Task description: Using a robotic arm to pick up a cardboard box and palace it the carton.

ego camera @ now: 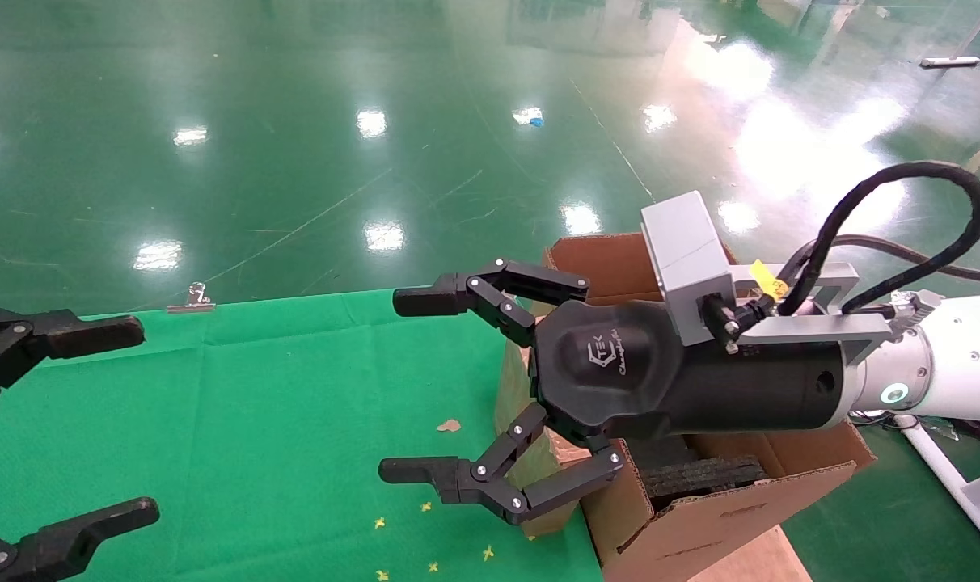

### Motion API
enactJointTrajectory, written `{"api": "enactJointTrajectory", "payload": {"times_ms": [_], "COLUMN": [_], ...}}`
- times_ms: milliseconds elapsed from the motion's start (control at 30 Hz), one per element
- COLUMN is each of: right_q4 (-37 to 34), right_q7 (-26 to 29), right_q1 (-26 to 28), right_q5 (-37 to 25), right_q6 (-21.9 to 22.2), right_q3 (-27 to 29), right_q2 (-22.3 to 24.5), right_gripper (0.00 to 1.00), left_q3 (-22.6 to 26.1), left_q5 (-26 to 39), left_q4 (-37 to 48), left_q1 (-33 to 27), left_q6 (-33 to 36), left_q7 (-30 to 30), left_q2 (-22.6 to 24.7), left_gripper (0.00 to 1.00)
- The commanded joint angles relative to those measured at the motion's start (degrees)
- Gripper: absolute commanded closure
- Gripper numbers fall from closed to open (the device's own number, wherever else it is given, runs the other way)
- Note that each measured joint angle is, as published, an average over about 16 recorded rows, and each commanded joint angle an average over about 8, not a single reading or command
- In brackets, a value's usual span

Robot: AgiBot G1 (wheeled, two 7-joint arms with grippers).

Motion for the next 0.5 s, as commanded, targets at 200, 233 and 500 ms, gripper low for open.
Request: {"api": "enactJointTrajectory", "payload": {"times_ms": [200,233,500], "right_q4": [0.0,0.0,0.1], "right_q7": [0.0,0.0,0.0], "right_q1": [0.0,0.0,0.0], "right_q5": [0.0,0.0,-0.2], "right_q6": [0.0,0.0,0.0], "right_q3": [0.0,0.0,-0.1], "right_q2": [0.0,0.0,0.0], "right_gripper": [0.0,0.0,0.0], "left_q3": [0.0,0.0,0.0], "left_q5": [0.0,0.0,0.0], "left_q4": [0.0,0.0,0.0], "left_q1": [0.0,0.0,0.0], "left_q6": [0.0,0.0,0.0], "left_q7": [0.0,0.0,0.0], "left_q2": [0.0,0.0,0.0], "left_gripper": [0.0,0.0,0.0]}}
